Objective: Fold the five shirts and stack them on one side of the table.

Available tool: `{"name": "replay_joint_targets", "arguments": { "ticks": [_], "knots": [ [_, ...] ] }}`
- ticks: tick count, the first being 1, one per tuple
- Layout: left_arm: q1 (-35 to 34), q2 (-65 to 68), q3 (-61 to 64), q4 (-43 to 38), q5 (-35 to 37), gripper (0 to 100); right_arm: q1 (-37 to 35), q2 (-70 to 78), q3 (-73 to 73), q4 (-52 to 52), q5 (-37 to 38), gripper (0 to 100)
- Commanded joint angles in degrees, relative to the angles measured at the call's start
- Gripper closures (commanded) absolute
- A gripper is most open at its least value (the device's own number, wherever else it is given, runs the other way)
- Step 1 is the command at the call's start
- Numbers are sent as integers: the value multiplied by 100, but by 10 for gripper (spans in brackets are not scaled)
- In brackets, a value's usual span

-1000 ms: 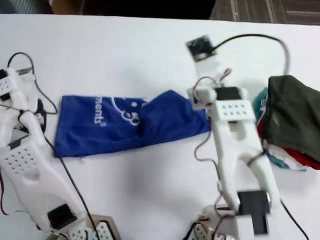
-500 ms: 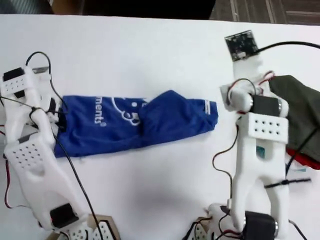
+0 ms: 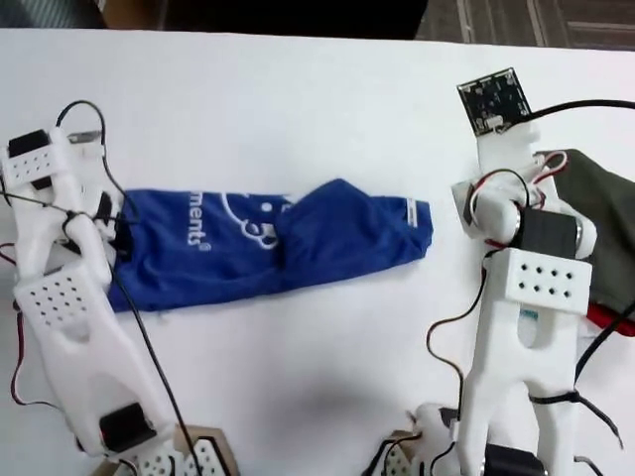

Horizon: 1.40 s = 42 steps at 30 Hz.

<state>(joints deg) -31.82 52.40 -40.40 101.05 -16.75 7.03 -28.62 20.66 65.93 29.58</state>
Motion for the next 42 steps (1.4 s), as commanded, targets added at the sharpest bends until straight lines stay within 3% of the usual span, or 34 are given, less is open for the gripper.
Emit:
{"name": "replay_joint_targets", "arguments": {
  "ticks": [1, 8, 19, 32, 42],
  "knots": [
    [88, -26, -356, 105, -44, 815, 40, -286, -185, 154, 18, 751],
    [26, -149, -338, 123, -149, 815, 40, -286, -185, 321, 9, 751],
    [255, -1741, 901, 70, -123, 814, -92, -242, -167, 338, 0, 751],
    [281, -571, 963, -571, -114, 814, -312, -277, -176, 435, 0, 751],
    [281, 290, -66, -105, -105, 814, -321, -286, -176, 435, 0, 751]
  ]
}}
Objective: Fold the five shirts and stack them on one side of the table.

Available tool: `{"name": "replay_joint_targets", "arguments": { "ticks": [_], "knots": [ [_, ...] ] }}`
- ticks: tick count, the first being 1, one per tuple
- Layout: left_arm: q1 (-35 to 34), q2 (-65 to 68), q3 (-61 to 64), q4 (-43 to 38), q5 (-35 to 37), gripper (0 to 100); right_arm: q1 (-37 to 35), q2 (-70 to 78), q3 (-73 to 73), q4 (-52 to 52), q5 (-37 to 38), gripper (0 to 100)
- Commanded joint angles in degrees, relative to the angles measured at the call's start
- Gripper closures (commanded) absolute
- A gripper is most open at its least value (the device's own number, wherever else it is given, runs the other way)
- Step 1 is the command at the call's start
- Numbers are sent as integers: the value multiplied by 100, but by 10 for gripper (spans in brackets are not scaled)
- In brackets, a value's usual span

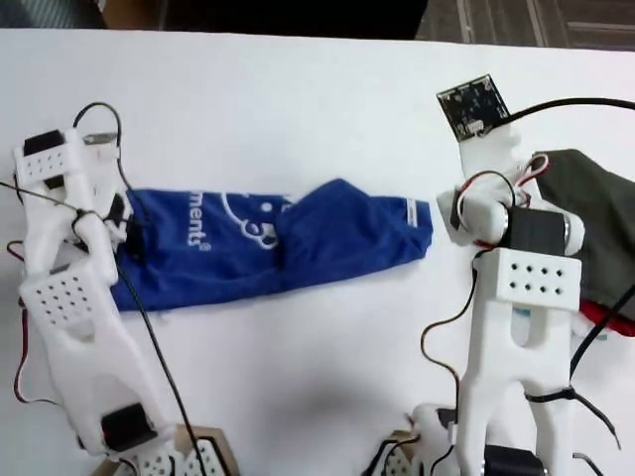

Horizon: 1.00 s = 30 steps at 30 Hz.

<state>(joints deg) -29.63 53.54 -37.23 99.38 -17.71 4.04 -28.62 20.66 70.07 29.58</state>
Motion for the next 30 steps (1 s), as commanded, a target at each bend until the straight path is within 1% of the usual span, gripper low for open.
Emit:
{"name": "replay_joint_targets", "arguments": {
  "ticks": [1, 3, 4, 7, 8, 9, 12, 15, 21, 26, 30],
  "knots": [
    [62, 220, -479, 114, -18, 815, -22, -286, -176, 22, 0, 751],
    [70, 308, -620, 220, -53, 822, -22, -286, -176, 22, 0, 751],
    [70, 334, -629, 220, -62, 841, -22, -286, -176, 22, 0, 751],
    [97, 440, -629, 220, -97, 972, -4, -286, -176, 22, 0, 751],
    [97, 475, -629, 220, -176, 980, -4, -286, -176, 22, 0, 751],
    [123, 492, -629, 237, -220, 969, -4, -286, -176, 22, 9, 751],
    [123, 484, -664, 237, -220, 976, 4, -286, -176, 40, 9, 751],
    [-26, 448, -866, 255, -211, 976, 4, -286, -185, 101, 9, 751],
    [-712, 334, -1508, 290, -44, 976, 4, -426, -176, 224, 9, 751],
    [-870, -369, -1490, 299, -53, 976, 4, -1033, -176, 418, 9, 751],
    [-712, -1204, -1244, 299, -53, 976, 4, -1569, -158, 699, 35, 751]
  ]
}}
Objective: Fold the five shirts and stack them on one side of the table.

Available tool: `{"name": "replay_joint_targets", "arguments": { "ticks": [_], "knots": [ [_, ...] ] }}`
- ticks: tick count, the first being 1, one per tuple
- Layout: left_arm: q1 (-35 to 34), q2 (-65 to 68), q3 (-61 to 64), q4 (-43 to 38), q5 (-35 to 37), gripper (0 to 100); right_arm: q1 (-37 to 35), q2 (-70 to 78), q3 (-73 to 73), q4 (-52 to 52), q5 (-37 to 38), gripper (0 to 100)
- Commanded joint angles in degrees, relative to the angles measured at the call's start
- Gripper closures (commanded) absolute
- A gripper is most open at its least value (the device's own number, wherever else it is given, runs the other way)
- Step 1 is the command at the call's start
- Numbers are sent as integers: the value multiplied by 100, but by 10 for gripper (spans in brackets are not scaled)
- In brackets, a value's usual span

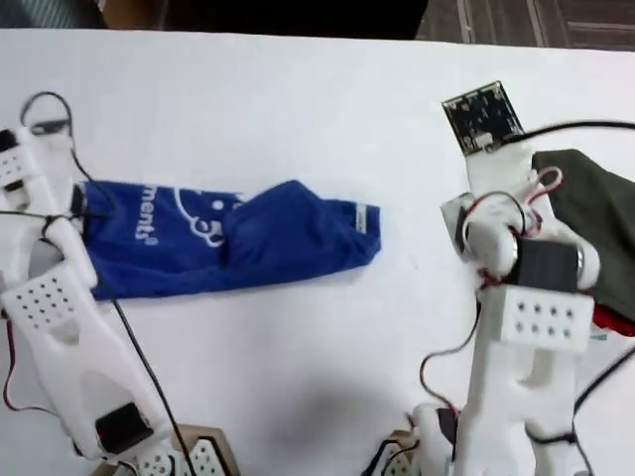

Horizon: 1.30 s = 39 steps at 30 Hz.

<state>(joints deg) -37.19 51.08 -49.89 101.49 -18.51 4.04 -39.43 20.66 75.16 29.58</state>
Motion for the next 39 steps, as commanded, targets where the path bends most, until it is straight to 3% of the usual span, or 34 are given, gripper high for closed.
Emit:
{"name": "replay_joint_targets", "arguments": {
  "ticks": [1, 7, 14, 20, 26, 39],
  "knots": [
    [149, -1196, 198, 88, 26, 976, 4, -585, -149, 295, 35, 751],
    [1468, -2708, 1473, 88, 44, 976, 312, -884, -141, 796, 35, 751],
    [3358, -3930, 2026, 79, 53, 976, 1974, -919, -141, 787, 53, 751],
    [4624, -3842, 1965, -35, 62, 976, 3266, -936, 70, 796, 53, 751],
    [5284, -3200, 1965, -290, 62, 976, 3873, -936, 369, 796, 53, 751],
    [6312, -2857, 1226, -536, 237, 976, 3908, -936, 1257, 365, 9, 751]
  ]
}}
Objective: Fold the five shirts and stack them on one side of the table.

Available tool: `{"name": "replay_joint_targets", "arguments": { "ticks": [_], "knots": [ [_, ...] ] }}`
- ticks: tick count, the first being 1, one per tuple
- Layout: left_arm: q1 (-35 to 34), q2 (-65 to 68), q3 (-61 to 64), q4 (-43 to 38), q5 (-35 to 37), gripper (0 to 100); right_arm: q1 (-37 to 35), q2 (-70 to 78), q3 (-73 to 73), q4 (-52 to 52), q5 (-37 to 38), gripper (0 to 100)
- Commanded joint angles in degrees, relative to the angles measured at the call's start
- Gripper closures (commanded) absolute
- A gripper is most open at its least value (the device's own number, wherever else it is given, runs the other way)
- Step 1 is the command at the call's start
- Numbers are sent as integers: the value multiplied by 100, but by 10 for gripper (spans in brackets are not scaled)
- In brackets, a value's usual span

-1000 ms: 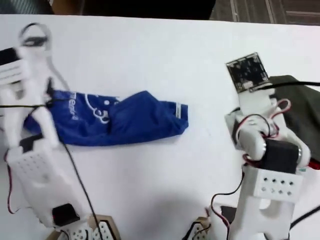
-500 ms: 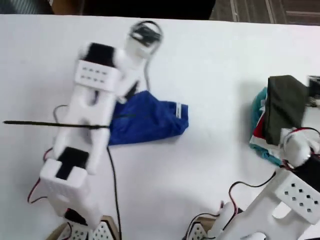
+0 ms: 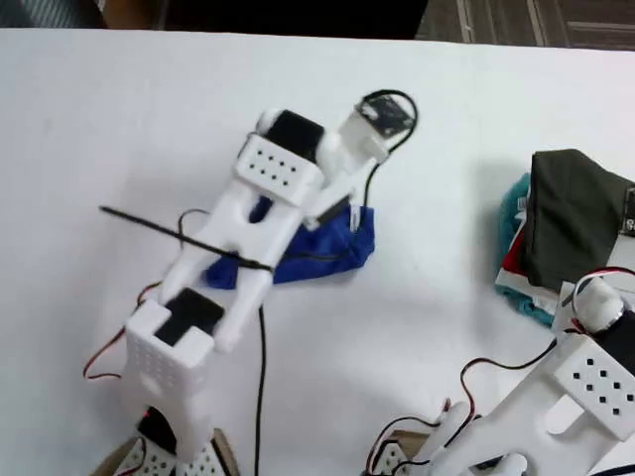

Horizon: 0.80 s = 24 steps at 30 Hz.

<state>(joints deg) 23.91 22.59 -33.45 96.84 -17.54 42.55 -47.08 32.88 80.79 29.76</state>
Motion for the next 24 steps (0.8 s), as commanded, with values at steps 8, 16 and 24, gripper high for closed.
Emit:
{"name": "replay_joint_targets", "arguments": {
  "ticks": [8, 16, 24],
  "knots": [
    [308, 404, -532, -229, 176, 976, 48, -171, 123, -251, 0, 751],
    [316, 1108, -1182, -26, 431, 976, 75, -171, 123, -224, 26, 751],
    [290, 1292, -1534, 185, 431, 974, 66, -171, 123, -224, 26, 751]
  ]
}}
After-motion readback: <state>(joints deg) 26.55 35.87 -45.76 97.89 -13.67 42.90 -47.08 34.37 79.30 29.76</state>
